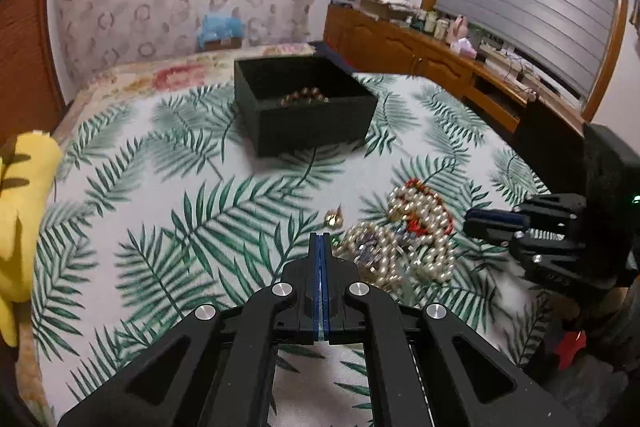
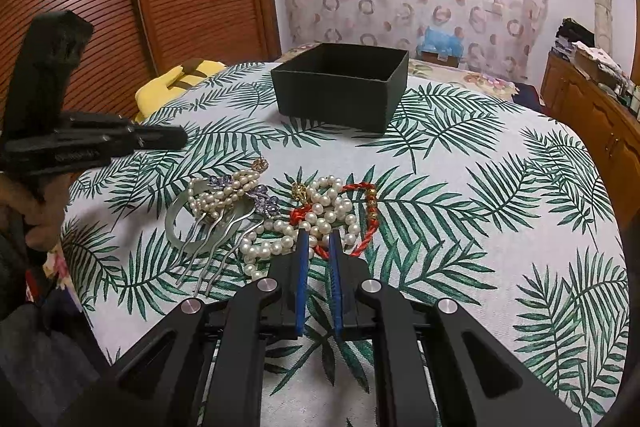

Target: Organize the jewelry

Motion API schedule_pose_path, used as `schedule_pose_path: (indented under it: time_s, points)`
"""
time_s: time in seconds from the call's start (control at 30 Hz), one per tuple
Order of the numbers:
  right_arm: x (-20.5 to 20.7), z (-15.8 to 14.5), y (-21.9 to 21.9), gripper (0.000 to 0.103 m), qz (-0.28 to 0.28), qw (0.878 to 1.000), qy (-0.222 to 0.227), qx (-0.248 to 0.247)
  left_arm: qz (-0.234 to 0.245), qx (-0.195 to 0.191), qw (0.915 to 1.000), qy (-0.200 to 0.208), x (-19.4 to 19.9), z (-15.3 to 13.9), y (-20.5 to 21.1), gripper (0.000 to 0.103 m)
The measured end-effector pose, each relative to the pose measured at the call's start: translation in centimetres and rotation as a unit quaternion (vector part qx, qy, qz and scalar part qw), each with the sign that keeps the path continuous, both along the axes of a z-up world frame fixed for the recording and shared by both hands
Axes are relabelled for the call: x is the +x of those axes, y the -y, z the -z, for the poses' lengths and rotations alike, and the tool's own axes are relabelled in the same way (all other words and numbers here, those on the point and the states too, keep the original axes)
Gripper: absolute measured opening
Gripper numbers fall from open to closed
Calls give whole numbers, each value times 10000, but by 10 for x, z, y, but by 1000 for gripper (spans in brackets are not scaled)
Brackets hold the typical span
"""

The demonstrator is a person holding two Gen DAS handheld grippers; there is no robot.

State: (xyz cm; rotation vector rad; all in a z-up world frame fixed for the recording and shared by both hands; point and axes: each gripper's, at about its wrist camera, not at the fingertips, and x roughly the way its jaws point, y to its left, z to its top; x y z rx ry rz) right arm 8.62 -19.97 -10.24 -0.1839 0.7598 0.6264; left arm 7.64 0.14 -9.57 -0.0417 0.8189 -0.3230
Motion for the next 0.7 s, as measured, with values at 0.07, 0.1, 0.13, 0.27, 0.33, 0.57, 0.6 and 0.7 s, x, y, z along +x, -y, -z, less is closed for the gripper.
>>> schedule_pose_path:
  time_s: [0.07,0.1,0.13,0.27,0.33,0.57,0.6,0.7]
  points:
    - [0,2,-1,11,-9,10000,-9,-12,-1,-94,9998,-151,3,7,-2,8]
    - [0,2,-2,12,-12,10000,-11,-13,5,-131,9997,-202,4,10,-2,14]
    - [0,2,-2,11,-19,10000,-15,-14,15,-108,9995,-282,5,15,-1,18]
    - [-1,2,-2,11,-25,10000,-14,-15,44,-146,9988,-464,7,24,2,18]
    - [-1,2,-2,11,-16,10000,-10,-3,69,-192,9984,-523,7,27,3,18]
    - [-1,2,-1,11,-16,10000,-11,10,-37,-169,9989,-430,3,26,2,5]
    - [-1,2,-1,11,-16,10000,-13,9,-51,-167,9991,-396,2,24,2,4]
    - [-2,2,-1,11,-12,10000,-13,9,-33,-128,9995,-298,2,20,2,4]
